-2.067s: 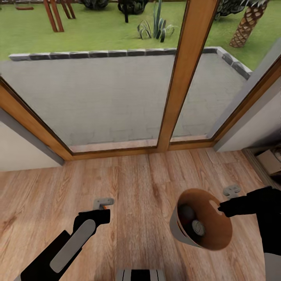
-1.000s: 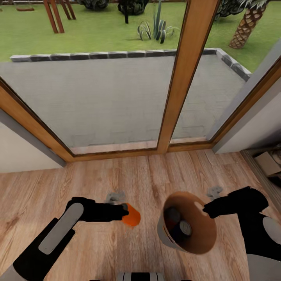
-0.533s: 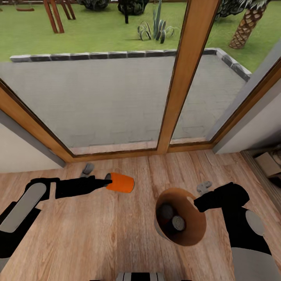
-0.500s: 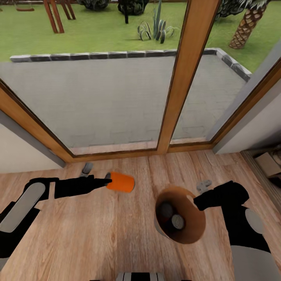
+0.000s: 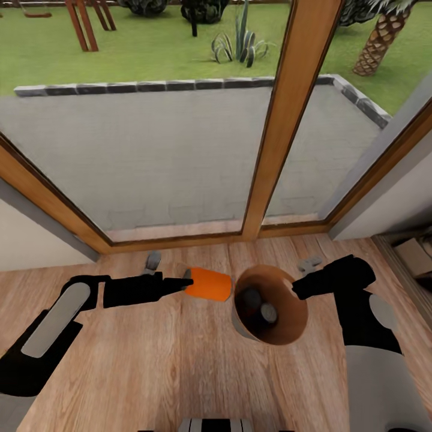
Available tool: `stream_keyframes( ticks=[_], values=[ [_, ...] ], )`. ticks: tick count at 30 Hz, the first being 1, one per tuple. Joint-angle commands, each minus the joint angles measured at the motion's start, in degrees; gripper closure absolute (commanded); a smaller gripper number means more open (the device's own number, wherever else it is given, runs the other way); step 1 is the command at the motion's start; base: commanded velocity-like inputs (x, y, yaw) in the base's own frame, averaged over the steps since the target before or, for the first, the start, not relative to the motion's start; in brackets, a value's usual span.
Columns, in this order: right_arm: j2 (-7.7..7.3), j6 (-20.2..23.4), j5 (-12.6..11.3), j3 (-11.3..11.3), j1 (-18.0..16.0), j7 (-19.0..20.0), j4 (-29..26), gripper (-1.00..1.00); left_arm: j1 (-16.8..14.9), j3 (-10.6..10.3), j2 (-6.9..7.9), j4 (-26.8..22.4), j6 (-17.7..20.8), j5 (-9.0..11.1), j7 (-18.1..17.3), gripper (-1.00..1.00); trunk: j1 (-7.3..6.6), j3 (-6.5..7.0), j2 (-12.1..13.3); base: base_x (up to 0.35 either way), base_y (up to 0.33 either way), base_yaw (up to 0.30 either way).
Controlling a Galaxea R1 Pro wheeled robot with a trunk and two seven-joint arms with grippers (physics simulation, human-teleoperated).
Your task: Put the three can of soda from the living room inside the tash can in the kitchen.
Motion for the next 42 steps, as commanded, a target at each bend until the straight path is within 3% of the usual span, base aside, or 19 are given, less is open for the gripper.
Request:
stream_keyframes(
  ticks=[1,8,15,18,22,25,26,28,31,33,35,38,42],
  values=[
    [0.12,0.69,-0.40,0.15,-0.08,0.21,0.09,1.00,-0.14,-0.39,-0.38,0.00,0.00,-0.25,-0.02,1.00,0.00,0.00,0.00,0.107,0.000,0.000],
    [1.03,1.54,-0.29,2.53,-0.30,0.10,1.54,1.00,-1.93,-3.27,-4.24,0.00,0.00,-0.21,0.11,1.00,0.00,0.00,0.00,0.120,0.000,0.000],
    [3.67,1.58,0.20,3.12,-0.32,-0.14,2.36,1.00,-2.09,-5.22,-5.19,0.06,0.00,-0.66,1.68,1.00,0.00,0.00,0.00,0.135,0.000,0.000],
    [4.63,2.05,0.17,3.83,-0.56,-0.21,2.06,1.00,-2.06,-6.44,-5.60,0.15,0.00,-0.84,7.03,1.00,0.00,0.00,0.00,0.118,0.000,0.000],
    [5.44,3.79,0.16,5.08,-1.24,-0.13,1.75,1.00,-1.98,-9.83,-7.90,0.44,0.00,-1.04,11.61,1.00,0.00,0.00,0.00,0.061,0.000,0.000],
    [5.69,4.45,0.16,6.61,-1.49,-0.09,1.59,1.00,-1.96,-12.13,-10.35,0.76,0.00,-1.13,18.31,1.00,0.00,0.00,0.00,0.018,0.000,0.000],
    [5.85,4.47,0.16,7.12,-1.74,-0.11,1.52,1.00,-1.96,-13.11,-12.21,1.40,0.00,-1.18,22.63,1.00,0.00,0.00,0.00,0.003,0.000,0.000],
    [5.93,4.47,0.16,7.24,-1.82,-0.12,1.25,1.00,-2.00,-13.42,-12.89,2.13,0.00,-1.70,23.48,1.00,0.00,0.00,0.00,0.002,0.000,0.000],
    [5.94,4.47,0.16,7.33,-1.87,-0.08,0.79,1.00,-1.98,-13.76,-14.87,2.78,0.00,-6.72,24.10,1.00,0.00,0.00,0.00,0.000,0.000,0.000],
    [5.98,4.47,0.16,7.36,-1.89,-0.06,0.65,1.00,-1.97,-13.83,-16.63,3.33,0.00,-11.85,24.29,1.00,0.00,0.00,0.00,0.000,0.000,0.000],
    [5.95,4.47,0.16,7.36,-1.90,-0.06,0.56,1.00,-2.01,-13.88,-17.63,3.64,0.00,-14.15,24.43,1.00,0.00,0.00,0.00,0.000,0.000,0.000],
    [5.93,4.47,0.16,7.37,-1.90,-0.06,0.51,1.00,-2.00,-13.94,-18.25,3.86,0.00,-15.66,24.81,1.00,0.00,0.00,0.00,0.000,0.000,0.000],
    [5.92,4.47,0.22,7.45,-1.90,-0.05,0.48,1.00,-2.02,-13.92,-18.66,4.23,0.00,-16.54,28.88,1.00,0.00,0.00,0.00,0.000,0.000,0.000]
  ],
)
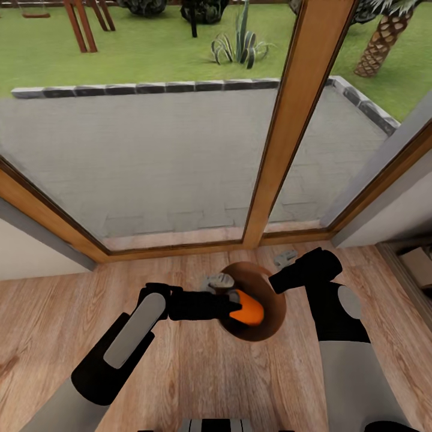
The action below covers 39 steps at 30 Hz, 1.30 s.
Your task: Put the three can of soda from the living room inside the tash can in the kitchen.
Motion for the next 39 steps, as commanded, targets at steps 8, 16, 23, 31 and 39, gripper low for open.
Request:
stream_keyframes(
  ticks=[8,16,23,31,39],
  values=[
    [0.07,1.17,-1.74,0.16,-0.02,3.51,-0.02,1.00,0.00,0.08,-0.11,2.75,0.78,-4.07,3.22,-1.00,0.00,0.01,0.00,0.000,0.000,0.000],
    [0.02,1.17,-1.72,0.18,-0.02,3.50,-0.02,1.00,0.01,0.08,-0.15,2.76,0.78,-4.05,3.35,-1.00,0.00,0.01,0.00,0.000,0.000,0.000],
    [0.00,1.17,-1.72,0.13,-0.02,3.51,-0.02,1.00,0.12,0.04,0.06,1.91,0.78,-4.01,3.10,-1.00,0.00,0.01,0.00,0.000,0.000,0.000],
    [-0.16,1.17,-1.64,-0.16,-0.06,3.49,0.22,1.00,0.64,0.01,1.62,-1.30,0.78,-2.78,2.32,-1.00,0.00,0.01,0.00,0.000,0.000,0.000],
    [-0.58,1.17,-1.71,-0.49,-0.10,3.35,1.03,1.00,0.26,0.51,8.24,-1.62,0.78,5.25,-0.03,-1.00,0.00,0.01,0.00,0.000,0.000,0.000]
  ],
)
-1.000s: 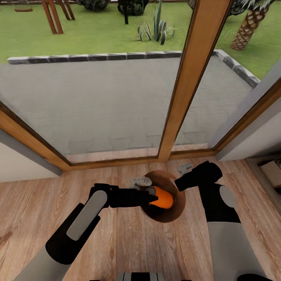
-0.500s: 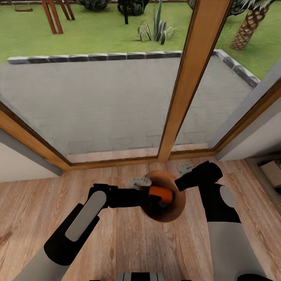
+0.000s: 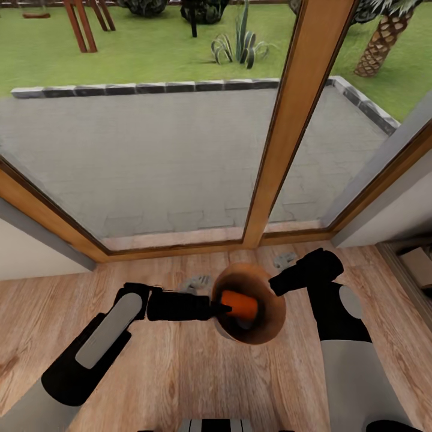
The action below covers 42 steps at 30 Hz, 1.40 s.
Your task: Put the three can of soda from the living room inside the tash can in the kitchen.
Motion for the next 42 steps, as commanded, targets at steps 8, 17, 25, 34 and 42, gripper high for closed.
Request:
stream_keyframes(
  ticks=[8,17,25,34,42],
  values=[
    [-0.01,1.18,-2.10,-0.27,0.01,0.38,0.78,1.00,-0.52,11.37,13.64,1.44,0.12,7.99,-14.55,-1.00,0.00,0.00,0.00,0.000,0.000,0.000],
    [-0.16,1.18,-2.35,-0.58,0.07,-0.03,1.22,1.00,-0.18,19.42,23.72,1.63,0.12,5.41,-25.15,-1.00,0.00,0.00,0.00,0.000,0.000,0.000],
    [-2.10,1.13,-2.70,-2.98,0.15,-0.73,1.16,1.00,5.67,19.65,23.56,1.83,-4.04,-20.47,-25.33,-1.00,0.00,0.00,0.00,0.000,0.000,0.000],
    [-4.57,1.18,-2.61,-6.45,0.25,-0.90,0.42,1.00,9.08,19.43,23.14,2.00,-11.66,-23.76,-25.04,-1.00,0.00,0.00,0.00,0.000,0.000,0.000],
    [-6.07,0.59,-3.20,-14.23,0.61,0.12,-0.06,1.00,13.72,19.38,11.73,13.49,-26.93,-39.50,-24.12,-1.00,0.00,0.00,0.00,0.000,0.000,0.000]
  ],
)
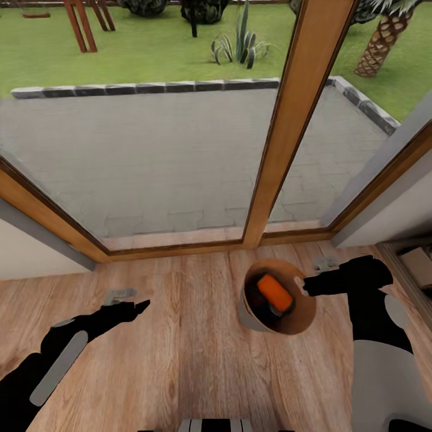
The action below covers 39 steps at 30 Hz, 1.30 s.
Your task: Put the three can of soda from the living room inside the tash can in the kitchen.
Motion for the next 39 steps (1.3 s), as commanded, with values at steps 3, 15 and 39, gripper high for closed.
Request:
stream_keyframes(
  ticks=[3,15,39],
  values=[
    [-0.02,0.04,-0.51,-1.84,0.11,0.24,-0.48,1.00,0.85,0.09,-1.01,0.53,-0.86,-1.18,0.06,-1.00,0.00,0.00,0.00,0.000,0.000,0.000],
    [0.26,-4.58,-4.18,-5.13,1.16,-0.02,-0.88,1.00,3.58,0.01,-1.57,5.46,-6.95,-1.88,0.08,-1.00,0.00,0.00,0.00,0.000,0.000,0.000],
    [0.59,-30.14,-19.98,-12.50,9.14,-5.82,-1.26,1.00,3.61,-0.50,-1.59,13.84,-16.32,-2.24,-0.16,-1.00,0.00,0.00,0.00,0.000,0.000,0.000]
  ],
)
